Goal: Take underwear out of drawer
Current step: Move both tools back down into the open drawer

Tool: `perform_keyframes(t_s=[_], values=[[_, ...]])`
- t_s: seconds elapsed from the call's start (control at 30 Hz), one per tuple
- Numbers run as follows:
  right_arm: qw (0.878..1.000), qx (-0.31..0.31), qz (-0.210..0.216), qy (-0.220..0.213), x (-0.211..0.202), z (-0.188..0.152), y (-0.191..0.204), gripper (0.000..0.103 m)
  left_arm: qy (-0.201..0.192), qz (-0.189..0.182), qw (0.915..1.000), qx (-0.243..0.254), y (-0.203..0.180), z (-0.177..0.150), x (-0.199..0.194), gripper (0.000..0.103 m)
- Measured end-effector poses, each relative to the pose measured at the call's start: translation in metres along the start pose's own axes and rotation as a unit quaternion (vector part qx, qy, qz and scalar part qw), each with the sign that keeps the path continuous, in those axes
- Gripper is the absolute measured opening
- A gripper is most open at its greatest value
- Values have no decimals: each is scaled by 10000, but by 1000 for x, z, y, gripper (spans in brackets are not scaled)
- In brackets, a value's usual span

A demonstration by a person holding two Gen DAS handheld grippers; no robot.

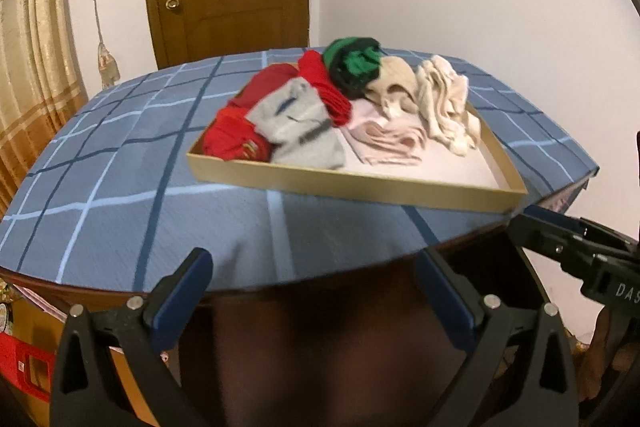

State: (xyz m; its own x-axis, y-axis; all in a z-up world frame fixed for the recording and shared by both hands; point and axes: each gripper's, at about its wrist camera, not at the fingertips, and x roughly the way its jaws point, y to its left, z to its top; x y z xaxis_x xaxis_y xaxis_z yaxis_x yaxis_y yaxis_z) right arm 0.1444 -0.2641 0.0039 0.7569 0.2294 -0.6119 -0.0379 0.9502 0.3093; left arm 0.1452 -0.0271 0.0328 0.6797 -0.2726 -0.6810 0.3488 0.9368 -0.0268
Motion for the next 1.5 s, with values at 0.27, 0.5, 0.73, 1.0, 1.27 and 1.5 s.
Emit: perform_keyframes(t_s=[0.27, 0.5, 0.73, 1.0, 1.27, 1.5], values=[[9999, 27, -117, -2, -26, -19, -14, 55, 108, -127, 9996, 242, -24, -19, -6, 103], [9987, 106, -466, 167, -43, -45, -39, 55, 416, -402, 9973, 449, -47, -41, 2, 103], [9971, 288, -581, 405, -50, -66, -62, 55, 716, -702, 9932, 587, -69, -61, 11, 102], [9940, 425, -660, 769, -54, -84, -76, 55, 1027, -796, 9898, 590, -75, -76, 20, 101], [9873, 744, -378, 1354, -27, -104, -87, 55, 1052, -598, 9904, 672, -63, -75, 27, 95], [9804, 620, -518, 1795, -6, -106, -83, 54, 888, -272, 9863, 1365, -59, -64, 35, 95]])
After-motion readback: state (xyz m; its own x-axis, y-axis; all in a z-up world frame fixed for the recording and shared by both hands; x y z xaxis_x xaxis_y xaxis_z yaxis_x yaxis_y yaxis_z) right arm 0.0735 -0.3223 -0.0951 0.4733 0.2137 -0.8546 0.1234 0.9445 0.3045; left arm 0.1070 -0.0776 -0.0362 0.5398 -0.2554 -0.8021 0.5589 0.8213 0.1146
